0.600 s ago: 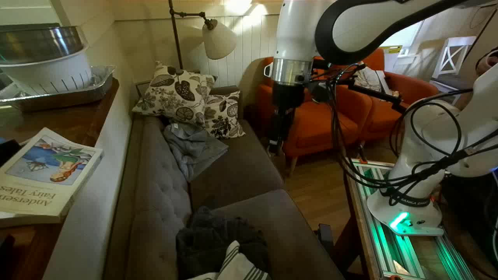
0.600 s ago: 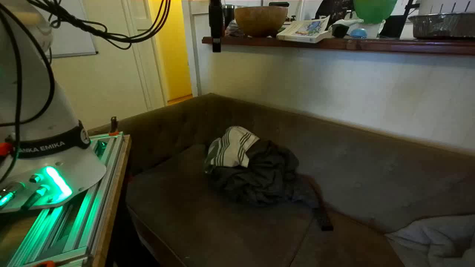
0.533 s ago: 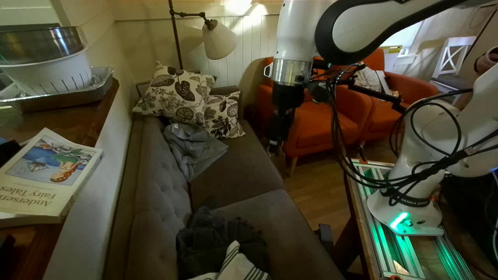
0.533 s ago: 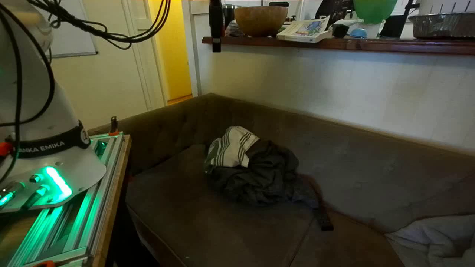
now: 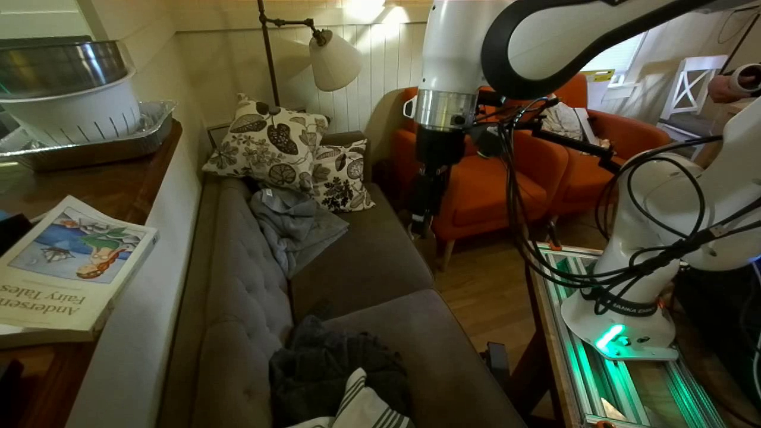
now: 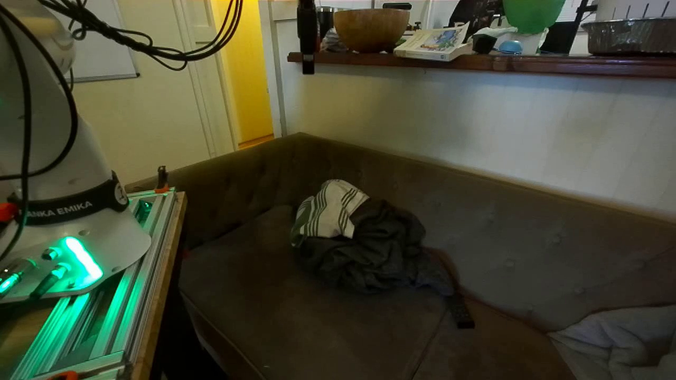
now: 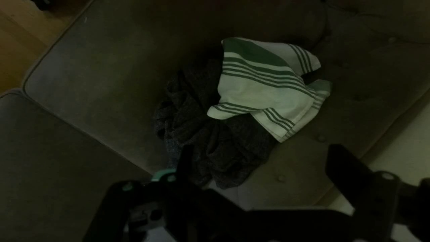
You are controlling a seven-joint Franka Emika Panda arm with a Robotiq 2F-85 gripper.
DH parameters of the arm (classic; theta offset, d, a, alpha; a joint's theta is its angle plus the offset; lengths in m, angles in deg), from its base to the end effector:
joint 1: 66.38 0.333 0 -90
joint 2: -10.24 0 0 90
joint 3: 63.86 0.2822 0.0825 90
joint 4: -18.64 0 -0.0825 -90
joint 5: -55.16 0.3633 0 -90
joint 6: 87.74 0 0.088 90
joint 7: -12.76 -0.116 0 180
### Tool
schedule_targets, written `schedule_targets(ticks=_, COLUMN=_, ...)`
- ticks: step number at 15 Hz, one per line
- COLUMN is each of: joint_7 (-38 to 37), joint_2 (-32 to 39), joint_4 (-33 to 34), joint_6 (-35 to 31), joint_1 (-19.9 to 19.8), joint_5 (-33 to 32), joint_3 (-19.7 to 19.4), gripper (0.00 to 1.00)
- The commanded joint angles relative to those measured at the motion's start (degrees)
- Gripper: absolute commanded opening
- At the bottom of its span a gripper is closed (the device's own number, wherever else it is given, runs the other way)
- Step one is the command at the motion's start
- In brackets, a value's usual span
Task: Put the brown bowl on the couch
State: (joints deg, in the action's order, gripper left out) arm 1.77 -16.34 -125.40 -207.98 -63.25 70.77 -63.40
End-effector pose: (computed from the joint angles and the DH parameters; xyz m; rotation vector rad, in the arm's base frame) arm 0.4007 0.0402 0.4181 -2.8775 0.3791 -0.0267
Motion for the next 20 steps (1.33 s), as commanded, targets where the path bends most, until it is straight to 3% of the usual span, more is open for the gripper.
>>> schedule_targets(ticks=1, joint_7=0.2, joint_2=0.0, joint_4=0.1, joint_6=0.2, joint_1=-0.7, joint_5=0.3, joint_3=0.6, gripper=1.0)
schedule_targets(ticks=4, joint_7=-1.4, joint_2=0.8, joint_4=1.0, joint_6=0.4, joint_1=-0.7, joint_5=1.2, joint_3=0.7, gripper=1.0)
schedule_targets(ticks=10, joint_7=-13.0, joint_2=5.0, joint_4=11.6, joint_6=-0.1, joint_1=-0.7, joint_5=11.7, joint_3=0.6, gripper=1.0)
schedule_targets(ticks=15, joint_7=-16.9, joint_2=10.6, joint_4=25.7, joint_6=0.3, joint_1=-0.3, joint_5=15.3, joint_3=1.1, gripper=1.0)
schedule_targets(ticks=20, joint_7=-21.5, joint_2=19.7, joint_4=42.4, joint_6=-1.4, joint_1=1.4, joint_5=14.9, joint_3=4.9, gripper=1.0)
